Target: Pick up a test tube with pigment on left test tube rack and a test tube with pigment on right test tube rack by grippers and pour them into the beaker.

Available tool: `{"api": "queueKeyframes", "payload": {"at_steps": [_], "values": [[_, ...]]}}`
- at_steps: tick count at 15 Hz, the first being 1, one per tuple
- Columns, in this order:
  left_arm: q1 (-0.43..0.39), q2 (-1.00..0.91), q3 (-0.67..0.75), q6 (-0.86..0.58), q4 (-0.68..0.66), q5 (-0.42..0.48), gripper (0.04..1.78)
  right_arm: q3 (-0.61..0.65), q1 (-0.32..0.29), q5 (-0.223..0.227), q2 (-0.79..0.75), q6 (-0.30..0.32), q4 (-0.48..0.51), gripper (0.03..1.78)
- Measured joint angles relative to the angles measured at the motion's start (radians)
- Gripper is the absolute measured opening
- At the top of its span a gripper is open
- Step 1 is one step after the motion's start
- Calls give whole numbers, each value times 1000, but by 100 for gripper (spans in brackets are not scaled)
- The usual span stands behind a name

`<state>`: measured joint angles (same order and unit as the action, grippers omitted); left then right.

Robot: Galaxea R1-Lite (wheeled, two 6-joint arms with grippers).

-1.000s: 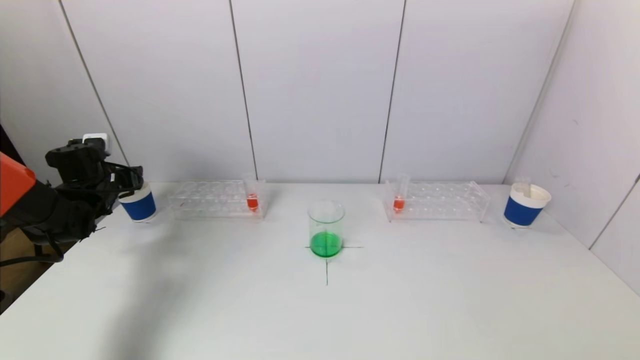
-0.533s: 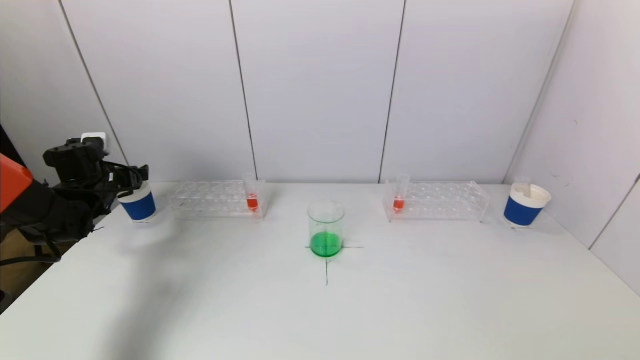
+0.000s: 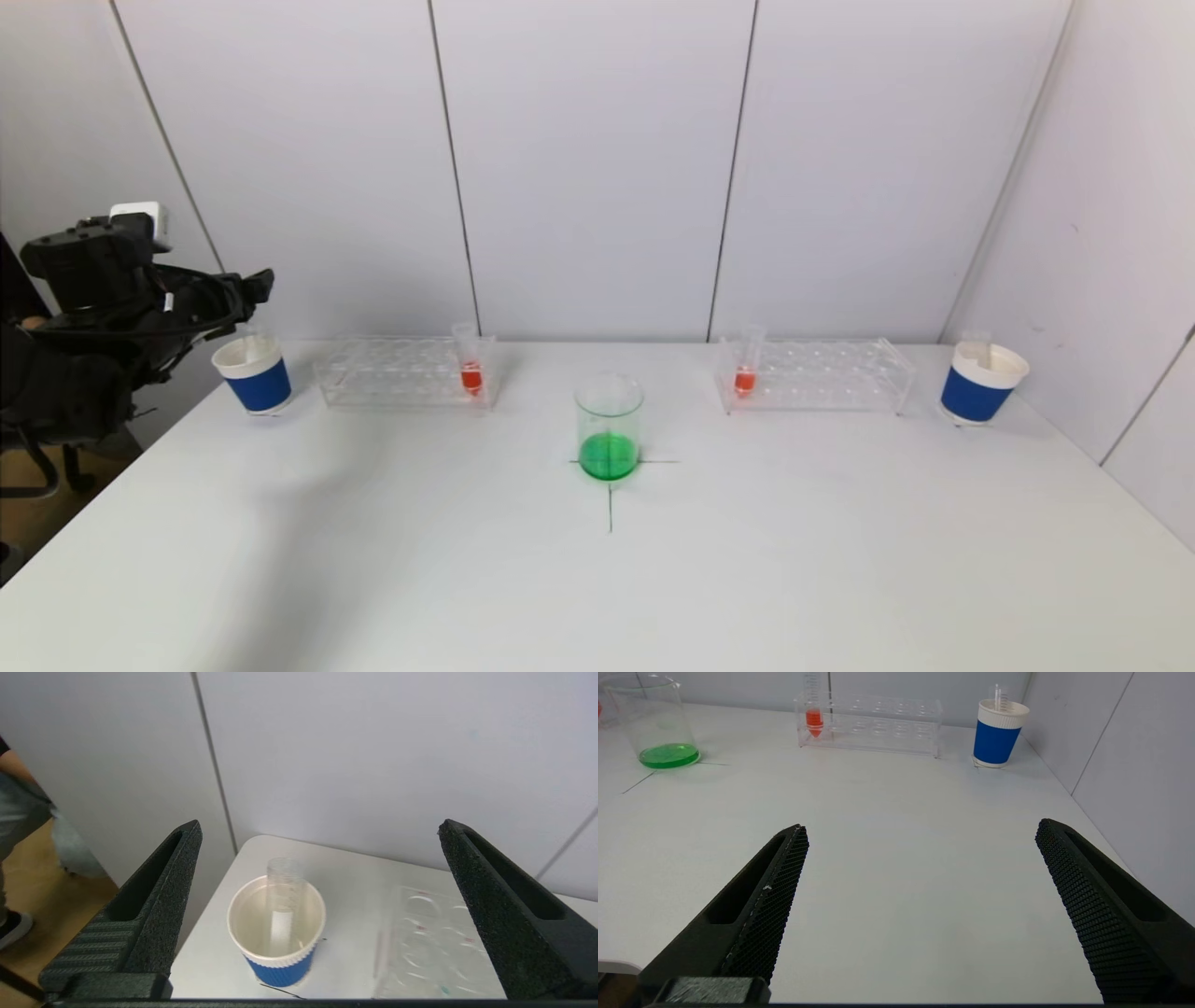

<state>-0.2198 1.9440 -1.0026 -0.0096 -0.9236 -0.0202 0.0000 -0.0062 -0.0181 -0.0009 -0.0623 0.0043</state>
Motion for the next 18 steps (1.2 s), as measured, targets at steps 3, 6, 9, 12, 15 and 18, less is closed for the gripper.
{"api": "queueKeyframes", "payload": {"at_steps": [3,6,9,12,15,18], "values": [[53,-162,104,-15,18,14,176,0,0,0,0,0,0,177],[122,-351,203,-20,87,13,176,0,0,0,0,0,0,177],[158,-543,306,-16,172,5,176,0,0,0,0,0,0,177],[167,-747,426,-7,262,-3,176,0,0,0,0,0,0,177],[169,-959,510,8,373,-10,176,0,0,0,0,0,0,177],[171,-1221,549,12,581,-4,176,0,0,0,0,0,0,177]]}}
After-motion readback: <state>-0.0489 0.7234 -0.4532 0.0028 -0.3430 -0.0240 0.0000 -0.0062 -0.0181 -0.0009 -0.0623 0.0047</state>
